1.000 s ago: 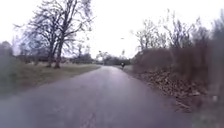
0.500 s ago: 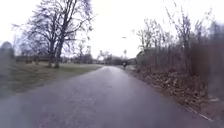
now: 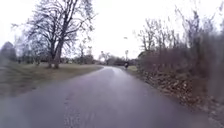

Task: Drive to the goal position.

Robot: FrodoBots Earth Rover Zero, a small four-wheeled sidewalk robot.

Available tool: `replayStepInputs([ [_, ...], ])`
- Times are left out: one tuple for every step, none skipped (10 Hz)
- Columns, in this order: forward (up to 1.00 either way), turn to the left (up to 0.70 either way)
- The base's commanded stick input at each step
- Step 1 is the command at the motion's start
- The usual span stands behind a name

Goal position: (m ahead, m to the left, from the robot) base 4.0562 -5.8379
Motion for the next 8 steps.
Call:
replayStepInputs([
  [1.00,0.00],
  [1.00,0.00],
  [1.00,0.00],
  [1.00,0.00],
  [1.00,0.00],
  [1.00,0.00],
  [1.00,0.00],
  [1.00,0.00],
])
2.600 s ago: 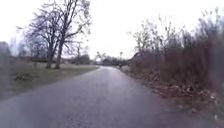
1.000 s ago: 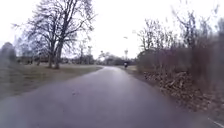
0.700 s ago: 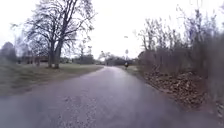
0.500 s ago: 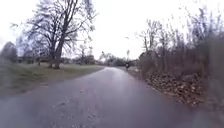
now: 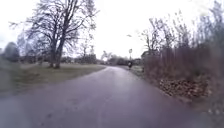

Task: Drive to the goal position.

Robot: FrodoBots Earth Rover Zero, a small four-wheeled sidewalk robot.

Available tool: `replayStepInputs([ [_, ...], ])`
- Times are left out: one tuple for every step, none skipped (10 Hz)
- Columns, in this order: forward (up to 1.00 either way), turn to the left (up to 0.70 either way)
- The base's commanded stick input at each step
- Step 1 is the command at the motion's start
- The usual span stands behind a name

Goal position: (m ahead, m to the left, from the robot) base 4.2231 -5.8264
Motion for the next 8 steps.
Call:
replayStepInputs([
  [1.00,0.00],
  [1.00,0.00],
  [1.00,0.00],
  [1.00,0.00],
  [1.00,0.00],
  [1.00,-0.04],
  [1.00,-0.23],
  [1.00,-0.40],
])
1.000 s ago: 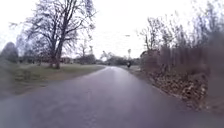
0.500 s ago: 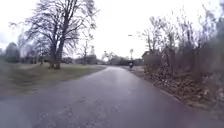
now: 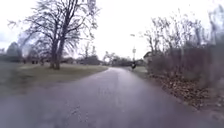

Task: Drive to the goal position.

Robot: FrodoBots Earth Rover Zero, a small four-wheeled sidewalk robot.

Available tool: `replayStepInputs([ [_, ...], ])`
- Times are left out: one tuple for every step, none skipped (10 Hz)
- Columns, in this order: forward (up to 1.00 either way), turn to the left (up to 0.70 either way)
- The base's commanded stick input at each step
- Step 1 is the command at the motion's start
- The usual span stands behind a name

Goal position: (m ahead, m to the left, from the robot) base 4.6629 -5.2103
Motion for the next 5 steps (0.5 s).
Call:
replayStepInputs([
  [1.00,-0.40],
  [1.00,-0.40],
  [1.00,-0.15],
  [1.00,0.00],
  [1.00,0.00],
])
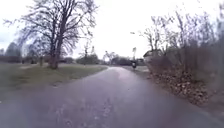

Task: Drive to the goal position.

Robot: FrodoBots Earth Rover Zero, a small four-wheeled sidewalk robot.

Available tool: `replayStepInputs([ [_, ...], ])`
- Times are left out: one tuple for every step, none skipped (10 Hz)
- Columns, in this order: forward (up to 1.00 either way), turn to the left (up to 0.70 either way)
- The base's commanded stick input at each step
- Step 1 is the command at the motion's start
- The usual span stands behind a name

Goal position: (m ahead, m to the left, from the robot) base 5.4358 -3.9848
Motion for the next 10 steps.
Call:
replayStepInputs([
  [1.00,0.00],
  [1.00,0.00],
  [1.00,0.00],
  [1.00,0.00],
  [1.00,0.00],
  [1.00,0.00],
  [1.00,0.00],
  [1.00,0.00],
  [1.00,0.00],
  [1.00,0.00],
])
